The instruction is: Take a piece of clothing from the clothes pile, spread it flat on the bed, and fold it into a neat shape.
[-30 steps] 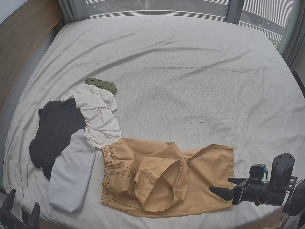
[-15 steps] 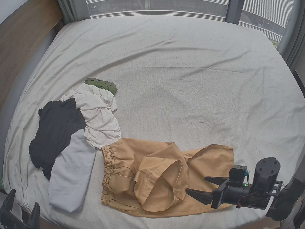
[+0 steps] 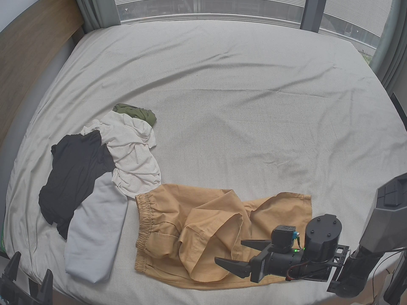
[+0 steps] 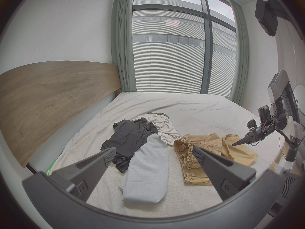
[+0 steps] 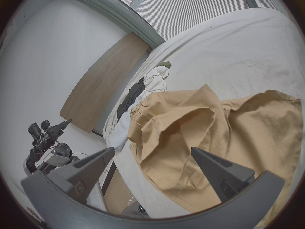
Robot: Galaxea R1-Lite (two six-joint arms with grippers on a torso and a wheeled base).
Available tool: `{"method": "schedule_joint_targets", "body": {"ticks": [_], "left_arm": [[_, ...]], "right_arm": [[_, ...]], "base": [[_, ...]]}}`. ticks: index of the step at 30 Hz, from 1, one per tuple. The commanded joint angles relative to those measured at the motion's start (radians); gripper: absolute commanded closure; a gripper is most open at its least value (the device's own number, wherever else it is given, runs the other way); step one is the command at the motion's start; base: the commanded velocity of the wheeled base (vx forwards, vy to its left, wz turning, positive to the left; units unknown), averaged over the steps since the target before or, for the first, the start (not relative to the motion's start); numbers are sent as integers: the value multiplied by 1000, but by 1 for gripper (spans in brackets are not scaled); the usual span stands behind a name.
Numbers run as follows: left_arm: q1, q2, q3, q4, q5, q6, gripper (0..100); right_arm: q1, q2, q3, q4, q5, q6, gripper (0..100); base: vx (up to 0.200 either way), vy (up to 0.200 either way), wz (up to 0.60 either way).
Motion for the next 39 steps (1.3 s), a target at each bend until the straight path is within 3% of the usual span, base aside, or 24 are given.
{"method": "schedule_joint_targets", "body": {"ticks": [1, 22, 35, 36, 39], "left_arm": [[0, -15, 18, 0, 0, 0, 0], [0, -15, 18, 0, 0, -2, 0], [0, -15, 18, 0, 0, -2, 0], [0, -15, 18, 0, 0, 0, 0], [0, -15, 18, 0, 0, -2, 0]], "right_arm": [[11, 67, -68, 1, 1, 4, 0], [47, 203, -304, 46, 1, 44, 0], [47, 232, -345, 34, -6, 52, 0], [45, 234, -348, 32, -6, 53, 100], [42, 232, -350, 29, -7, 60, 100]], "base": [[0, 0, 0], [0, 0, 0], [0, 0, 0], [0, 0, 0], [0, 0, 0]]}}
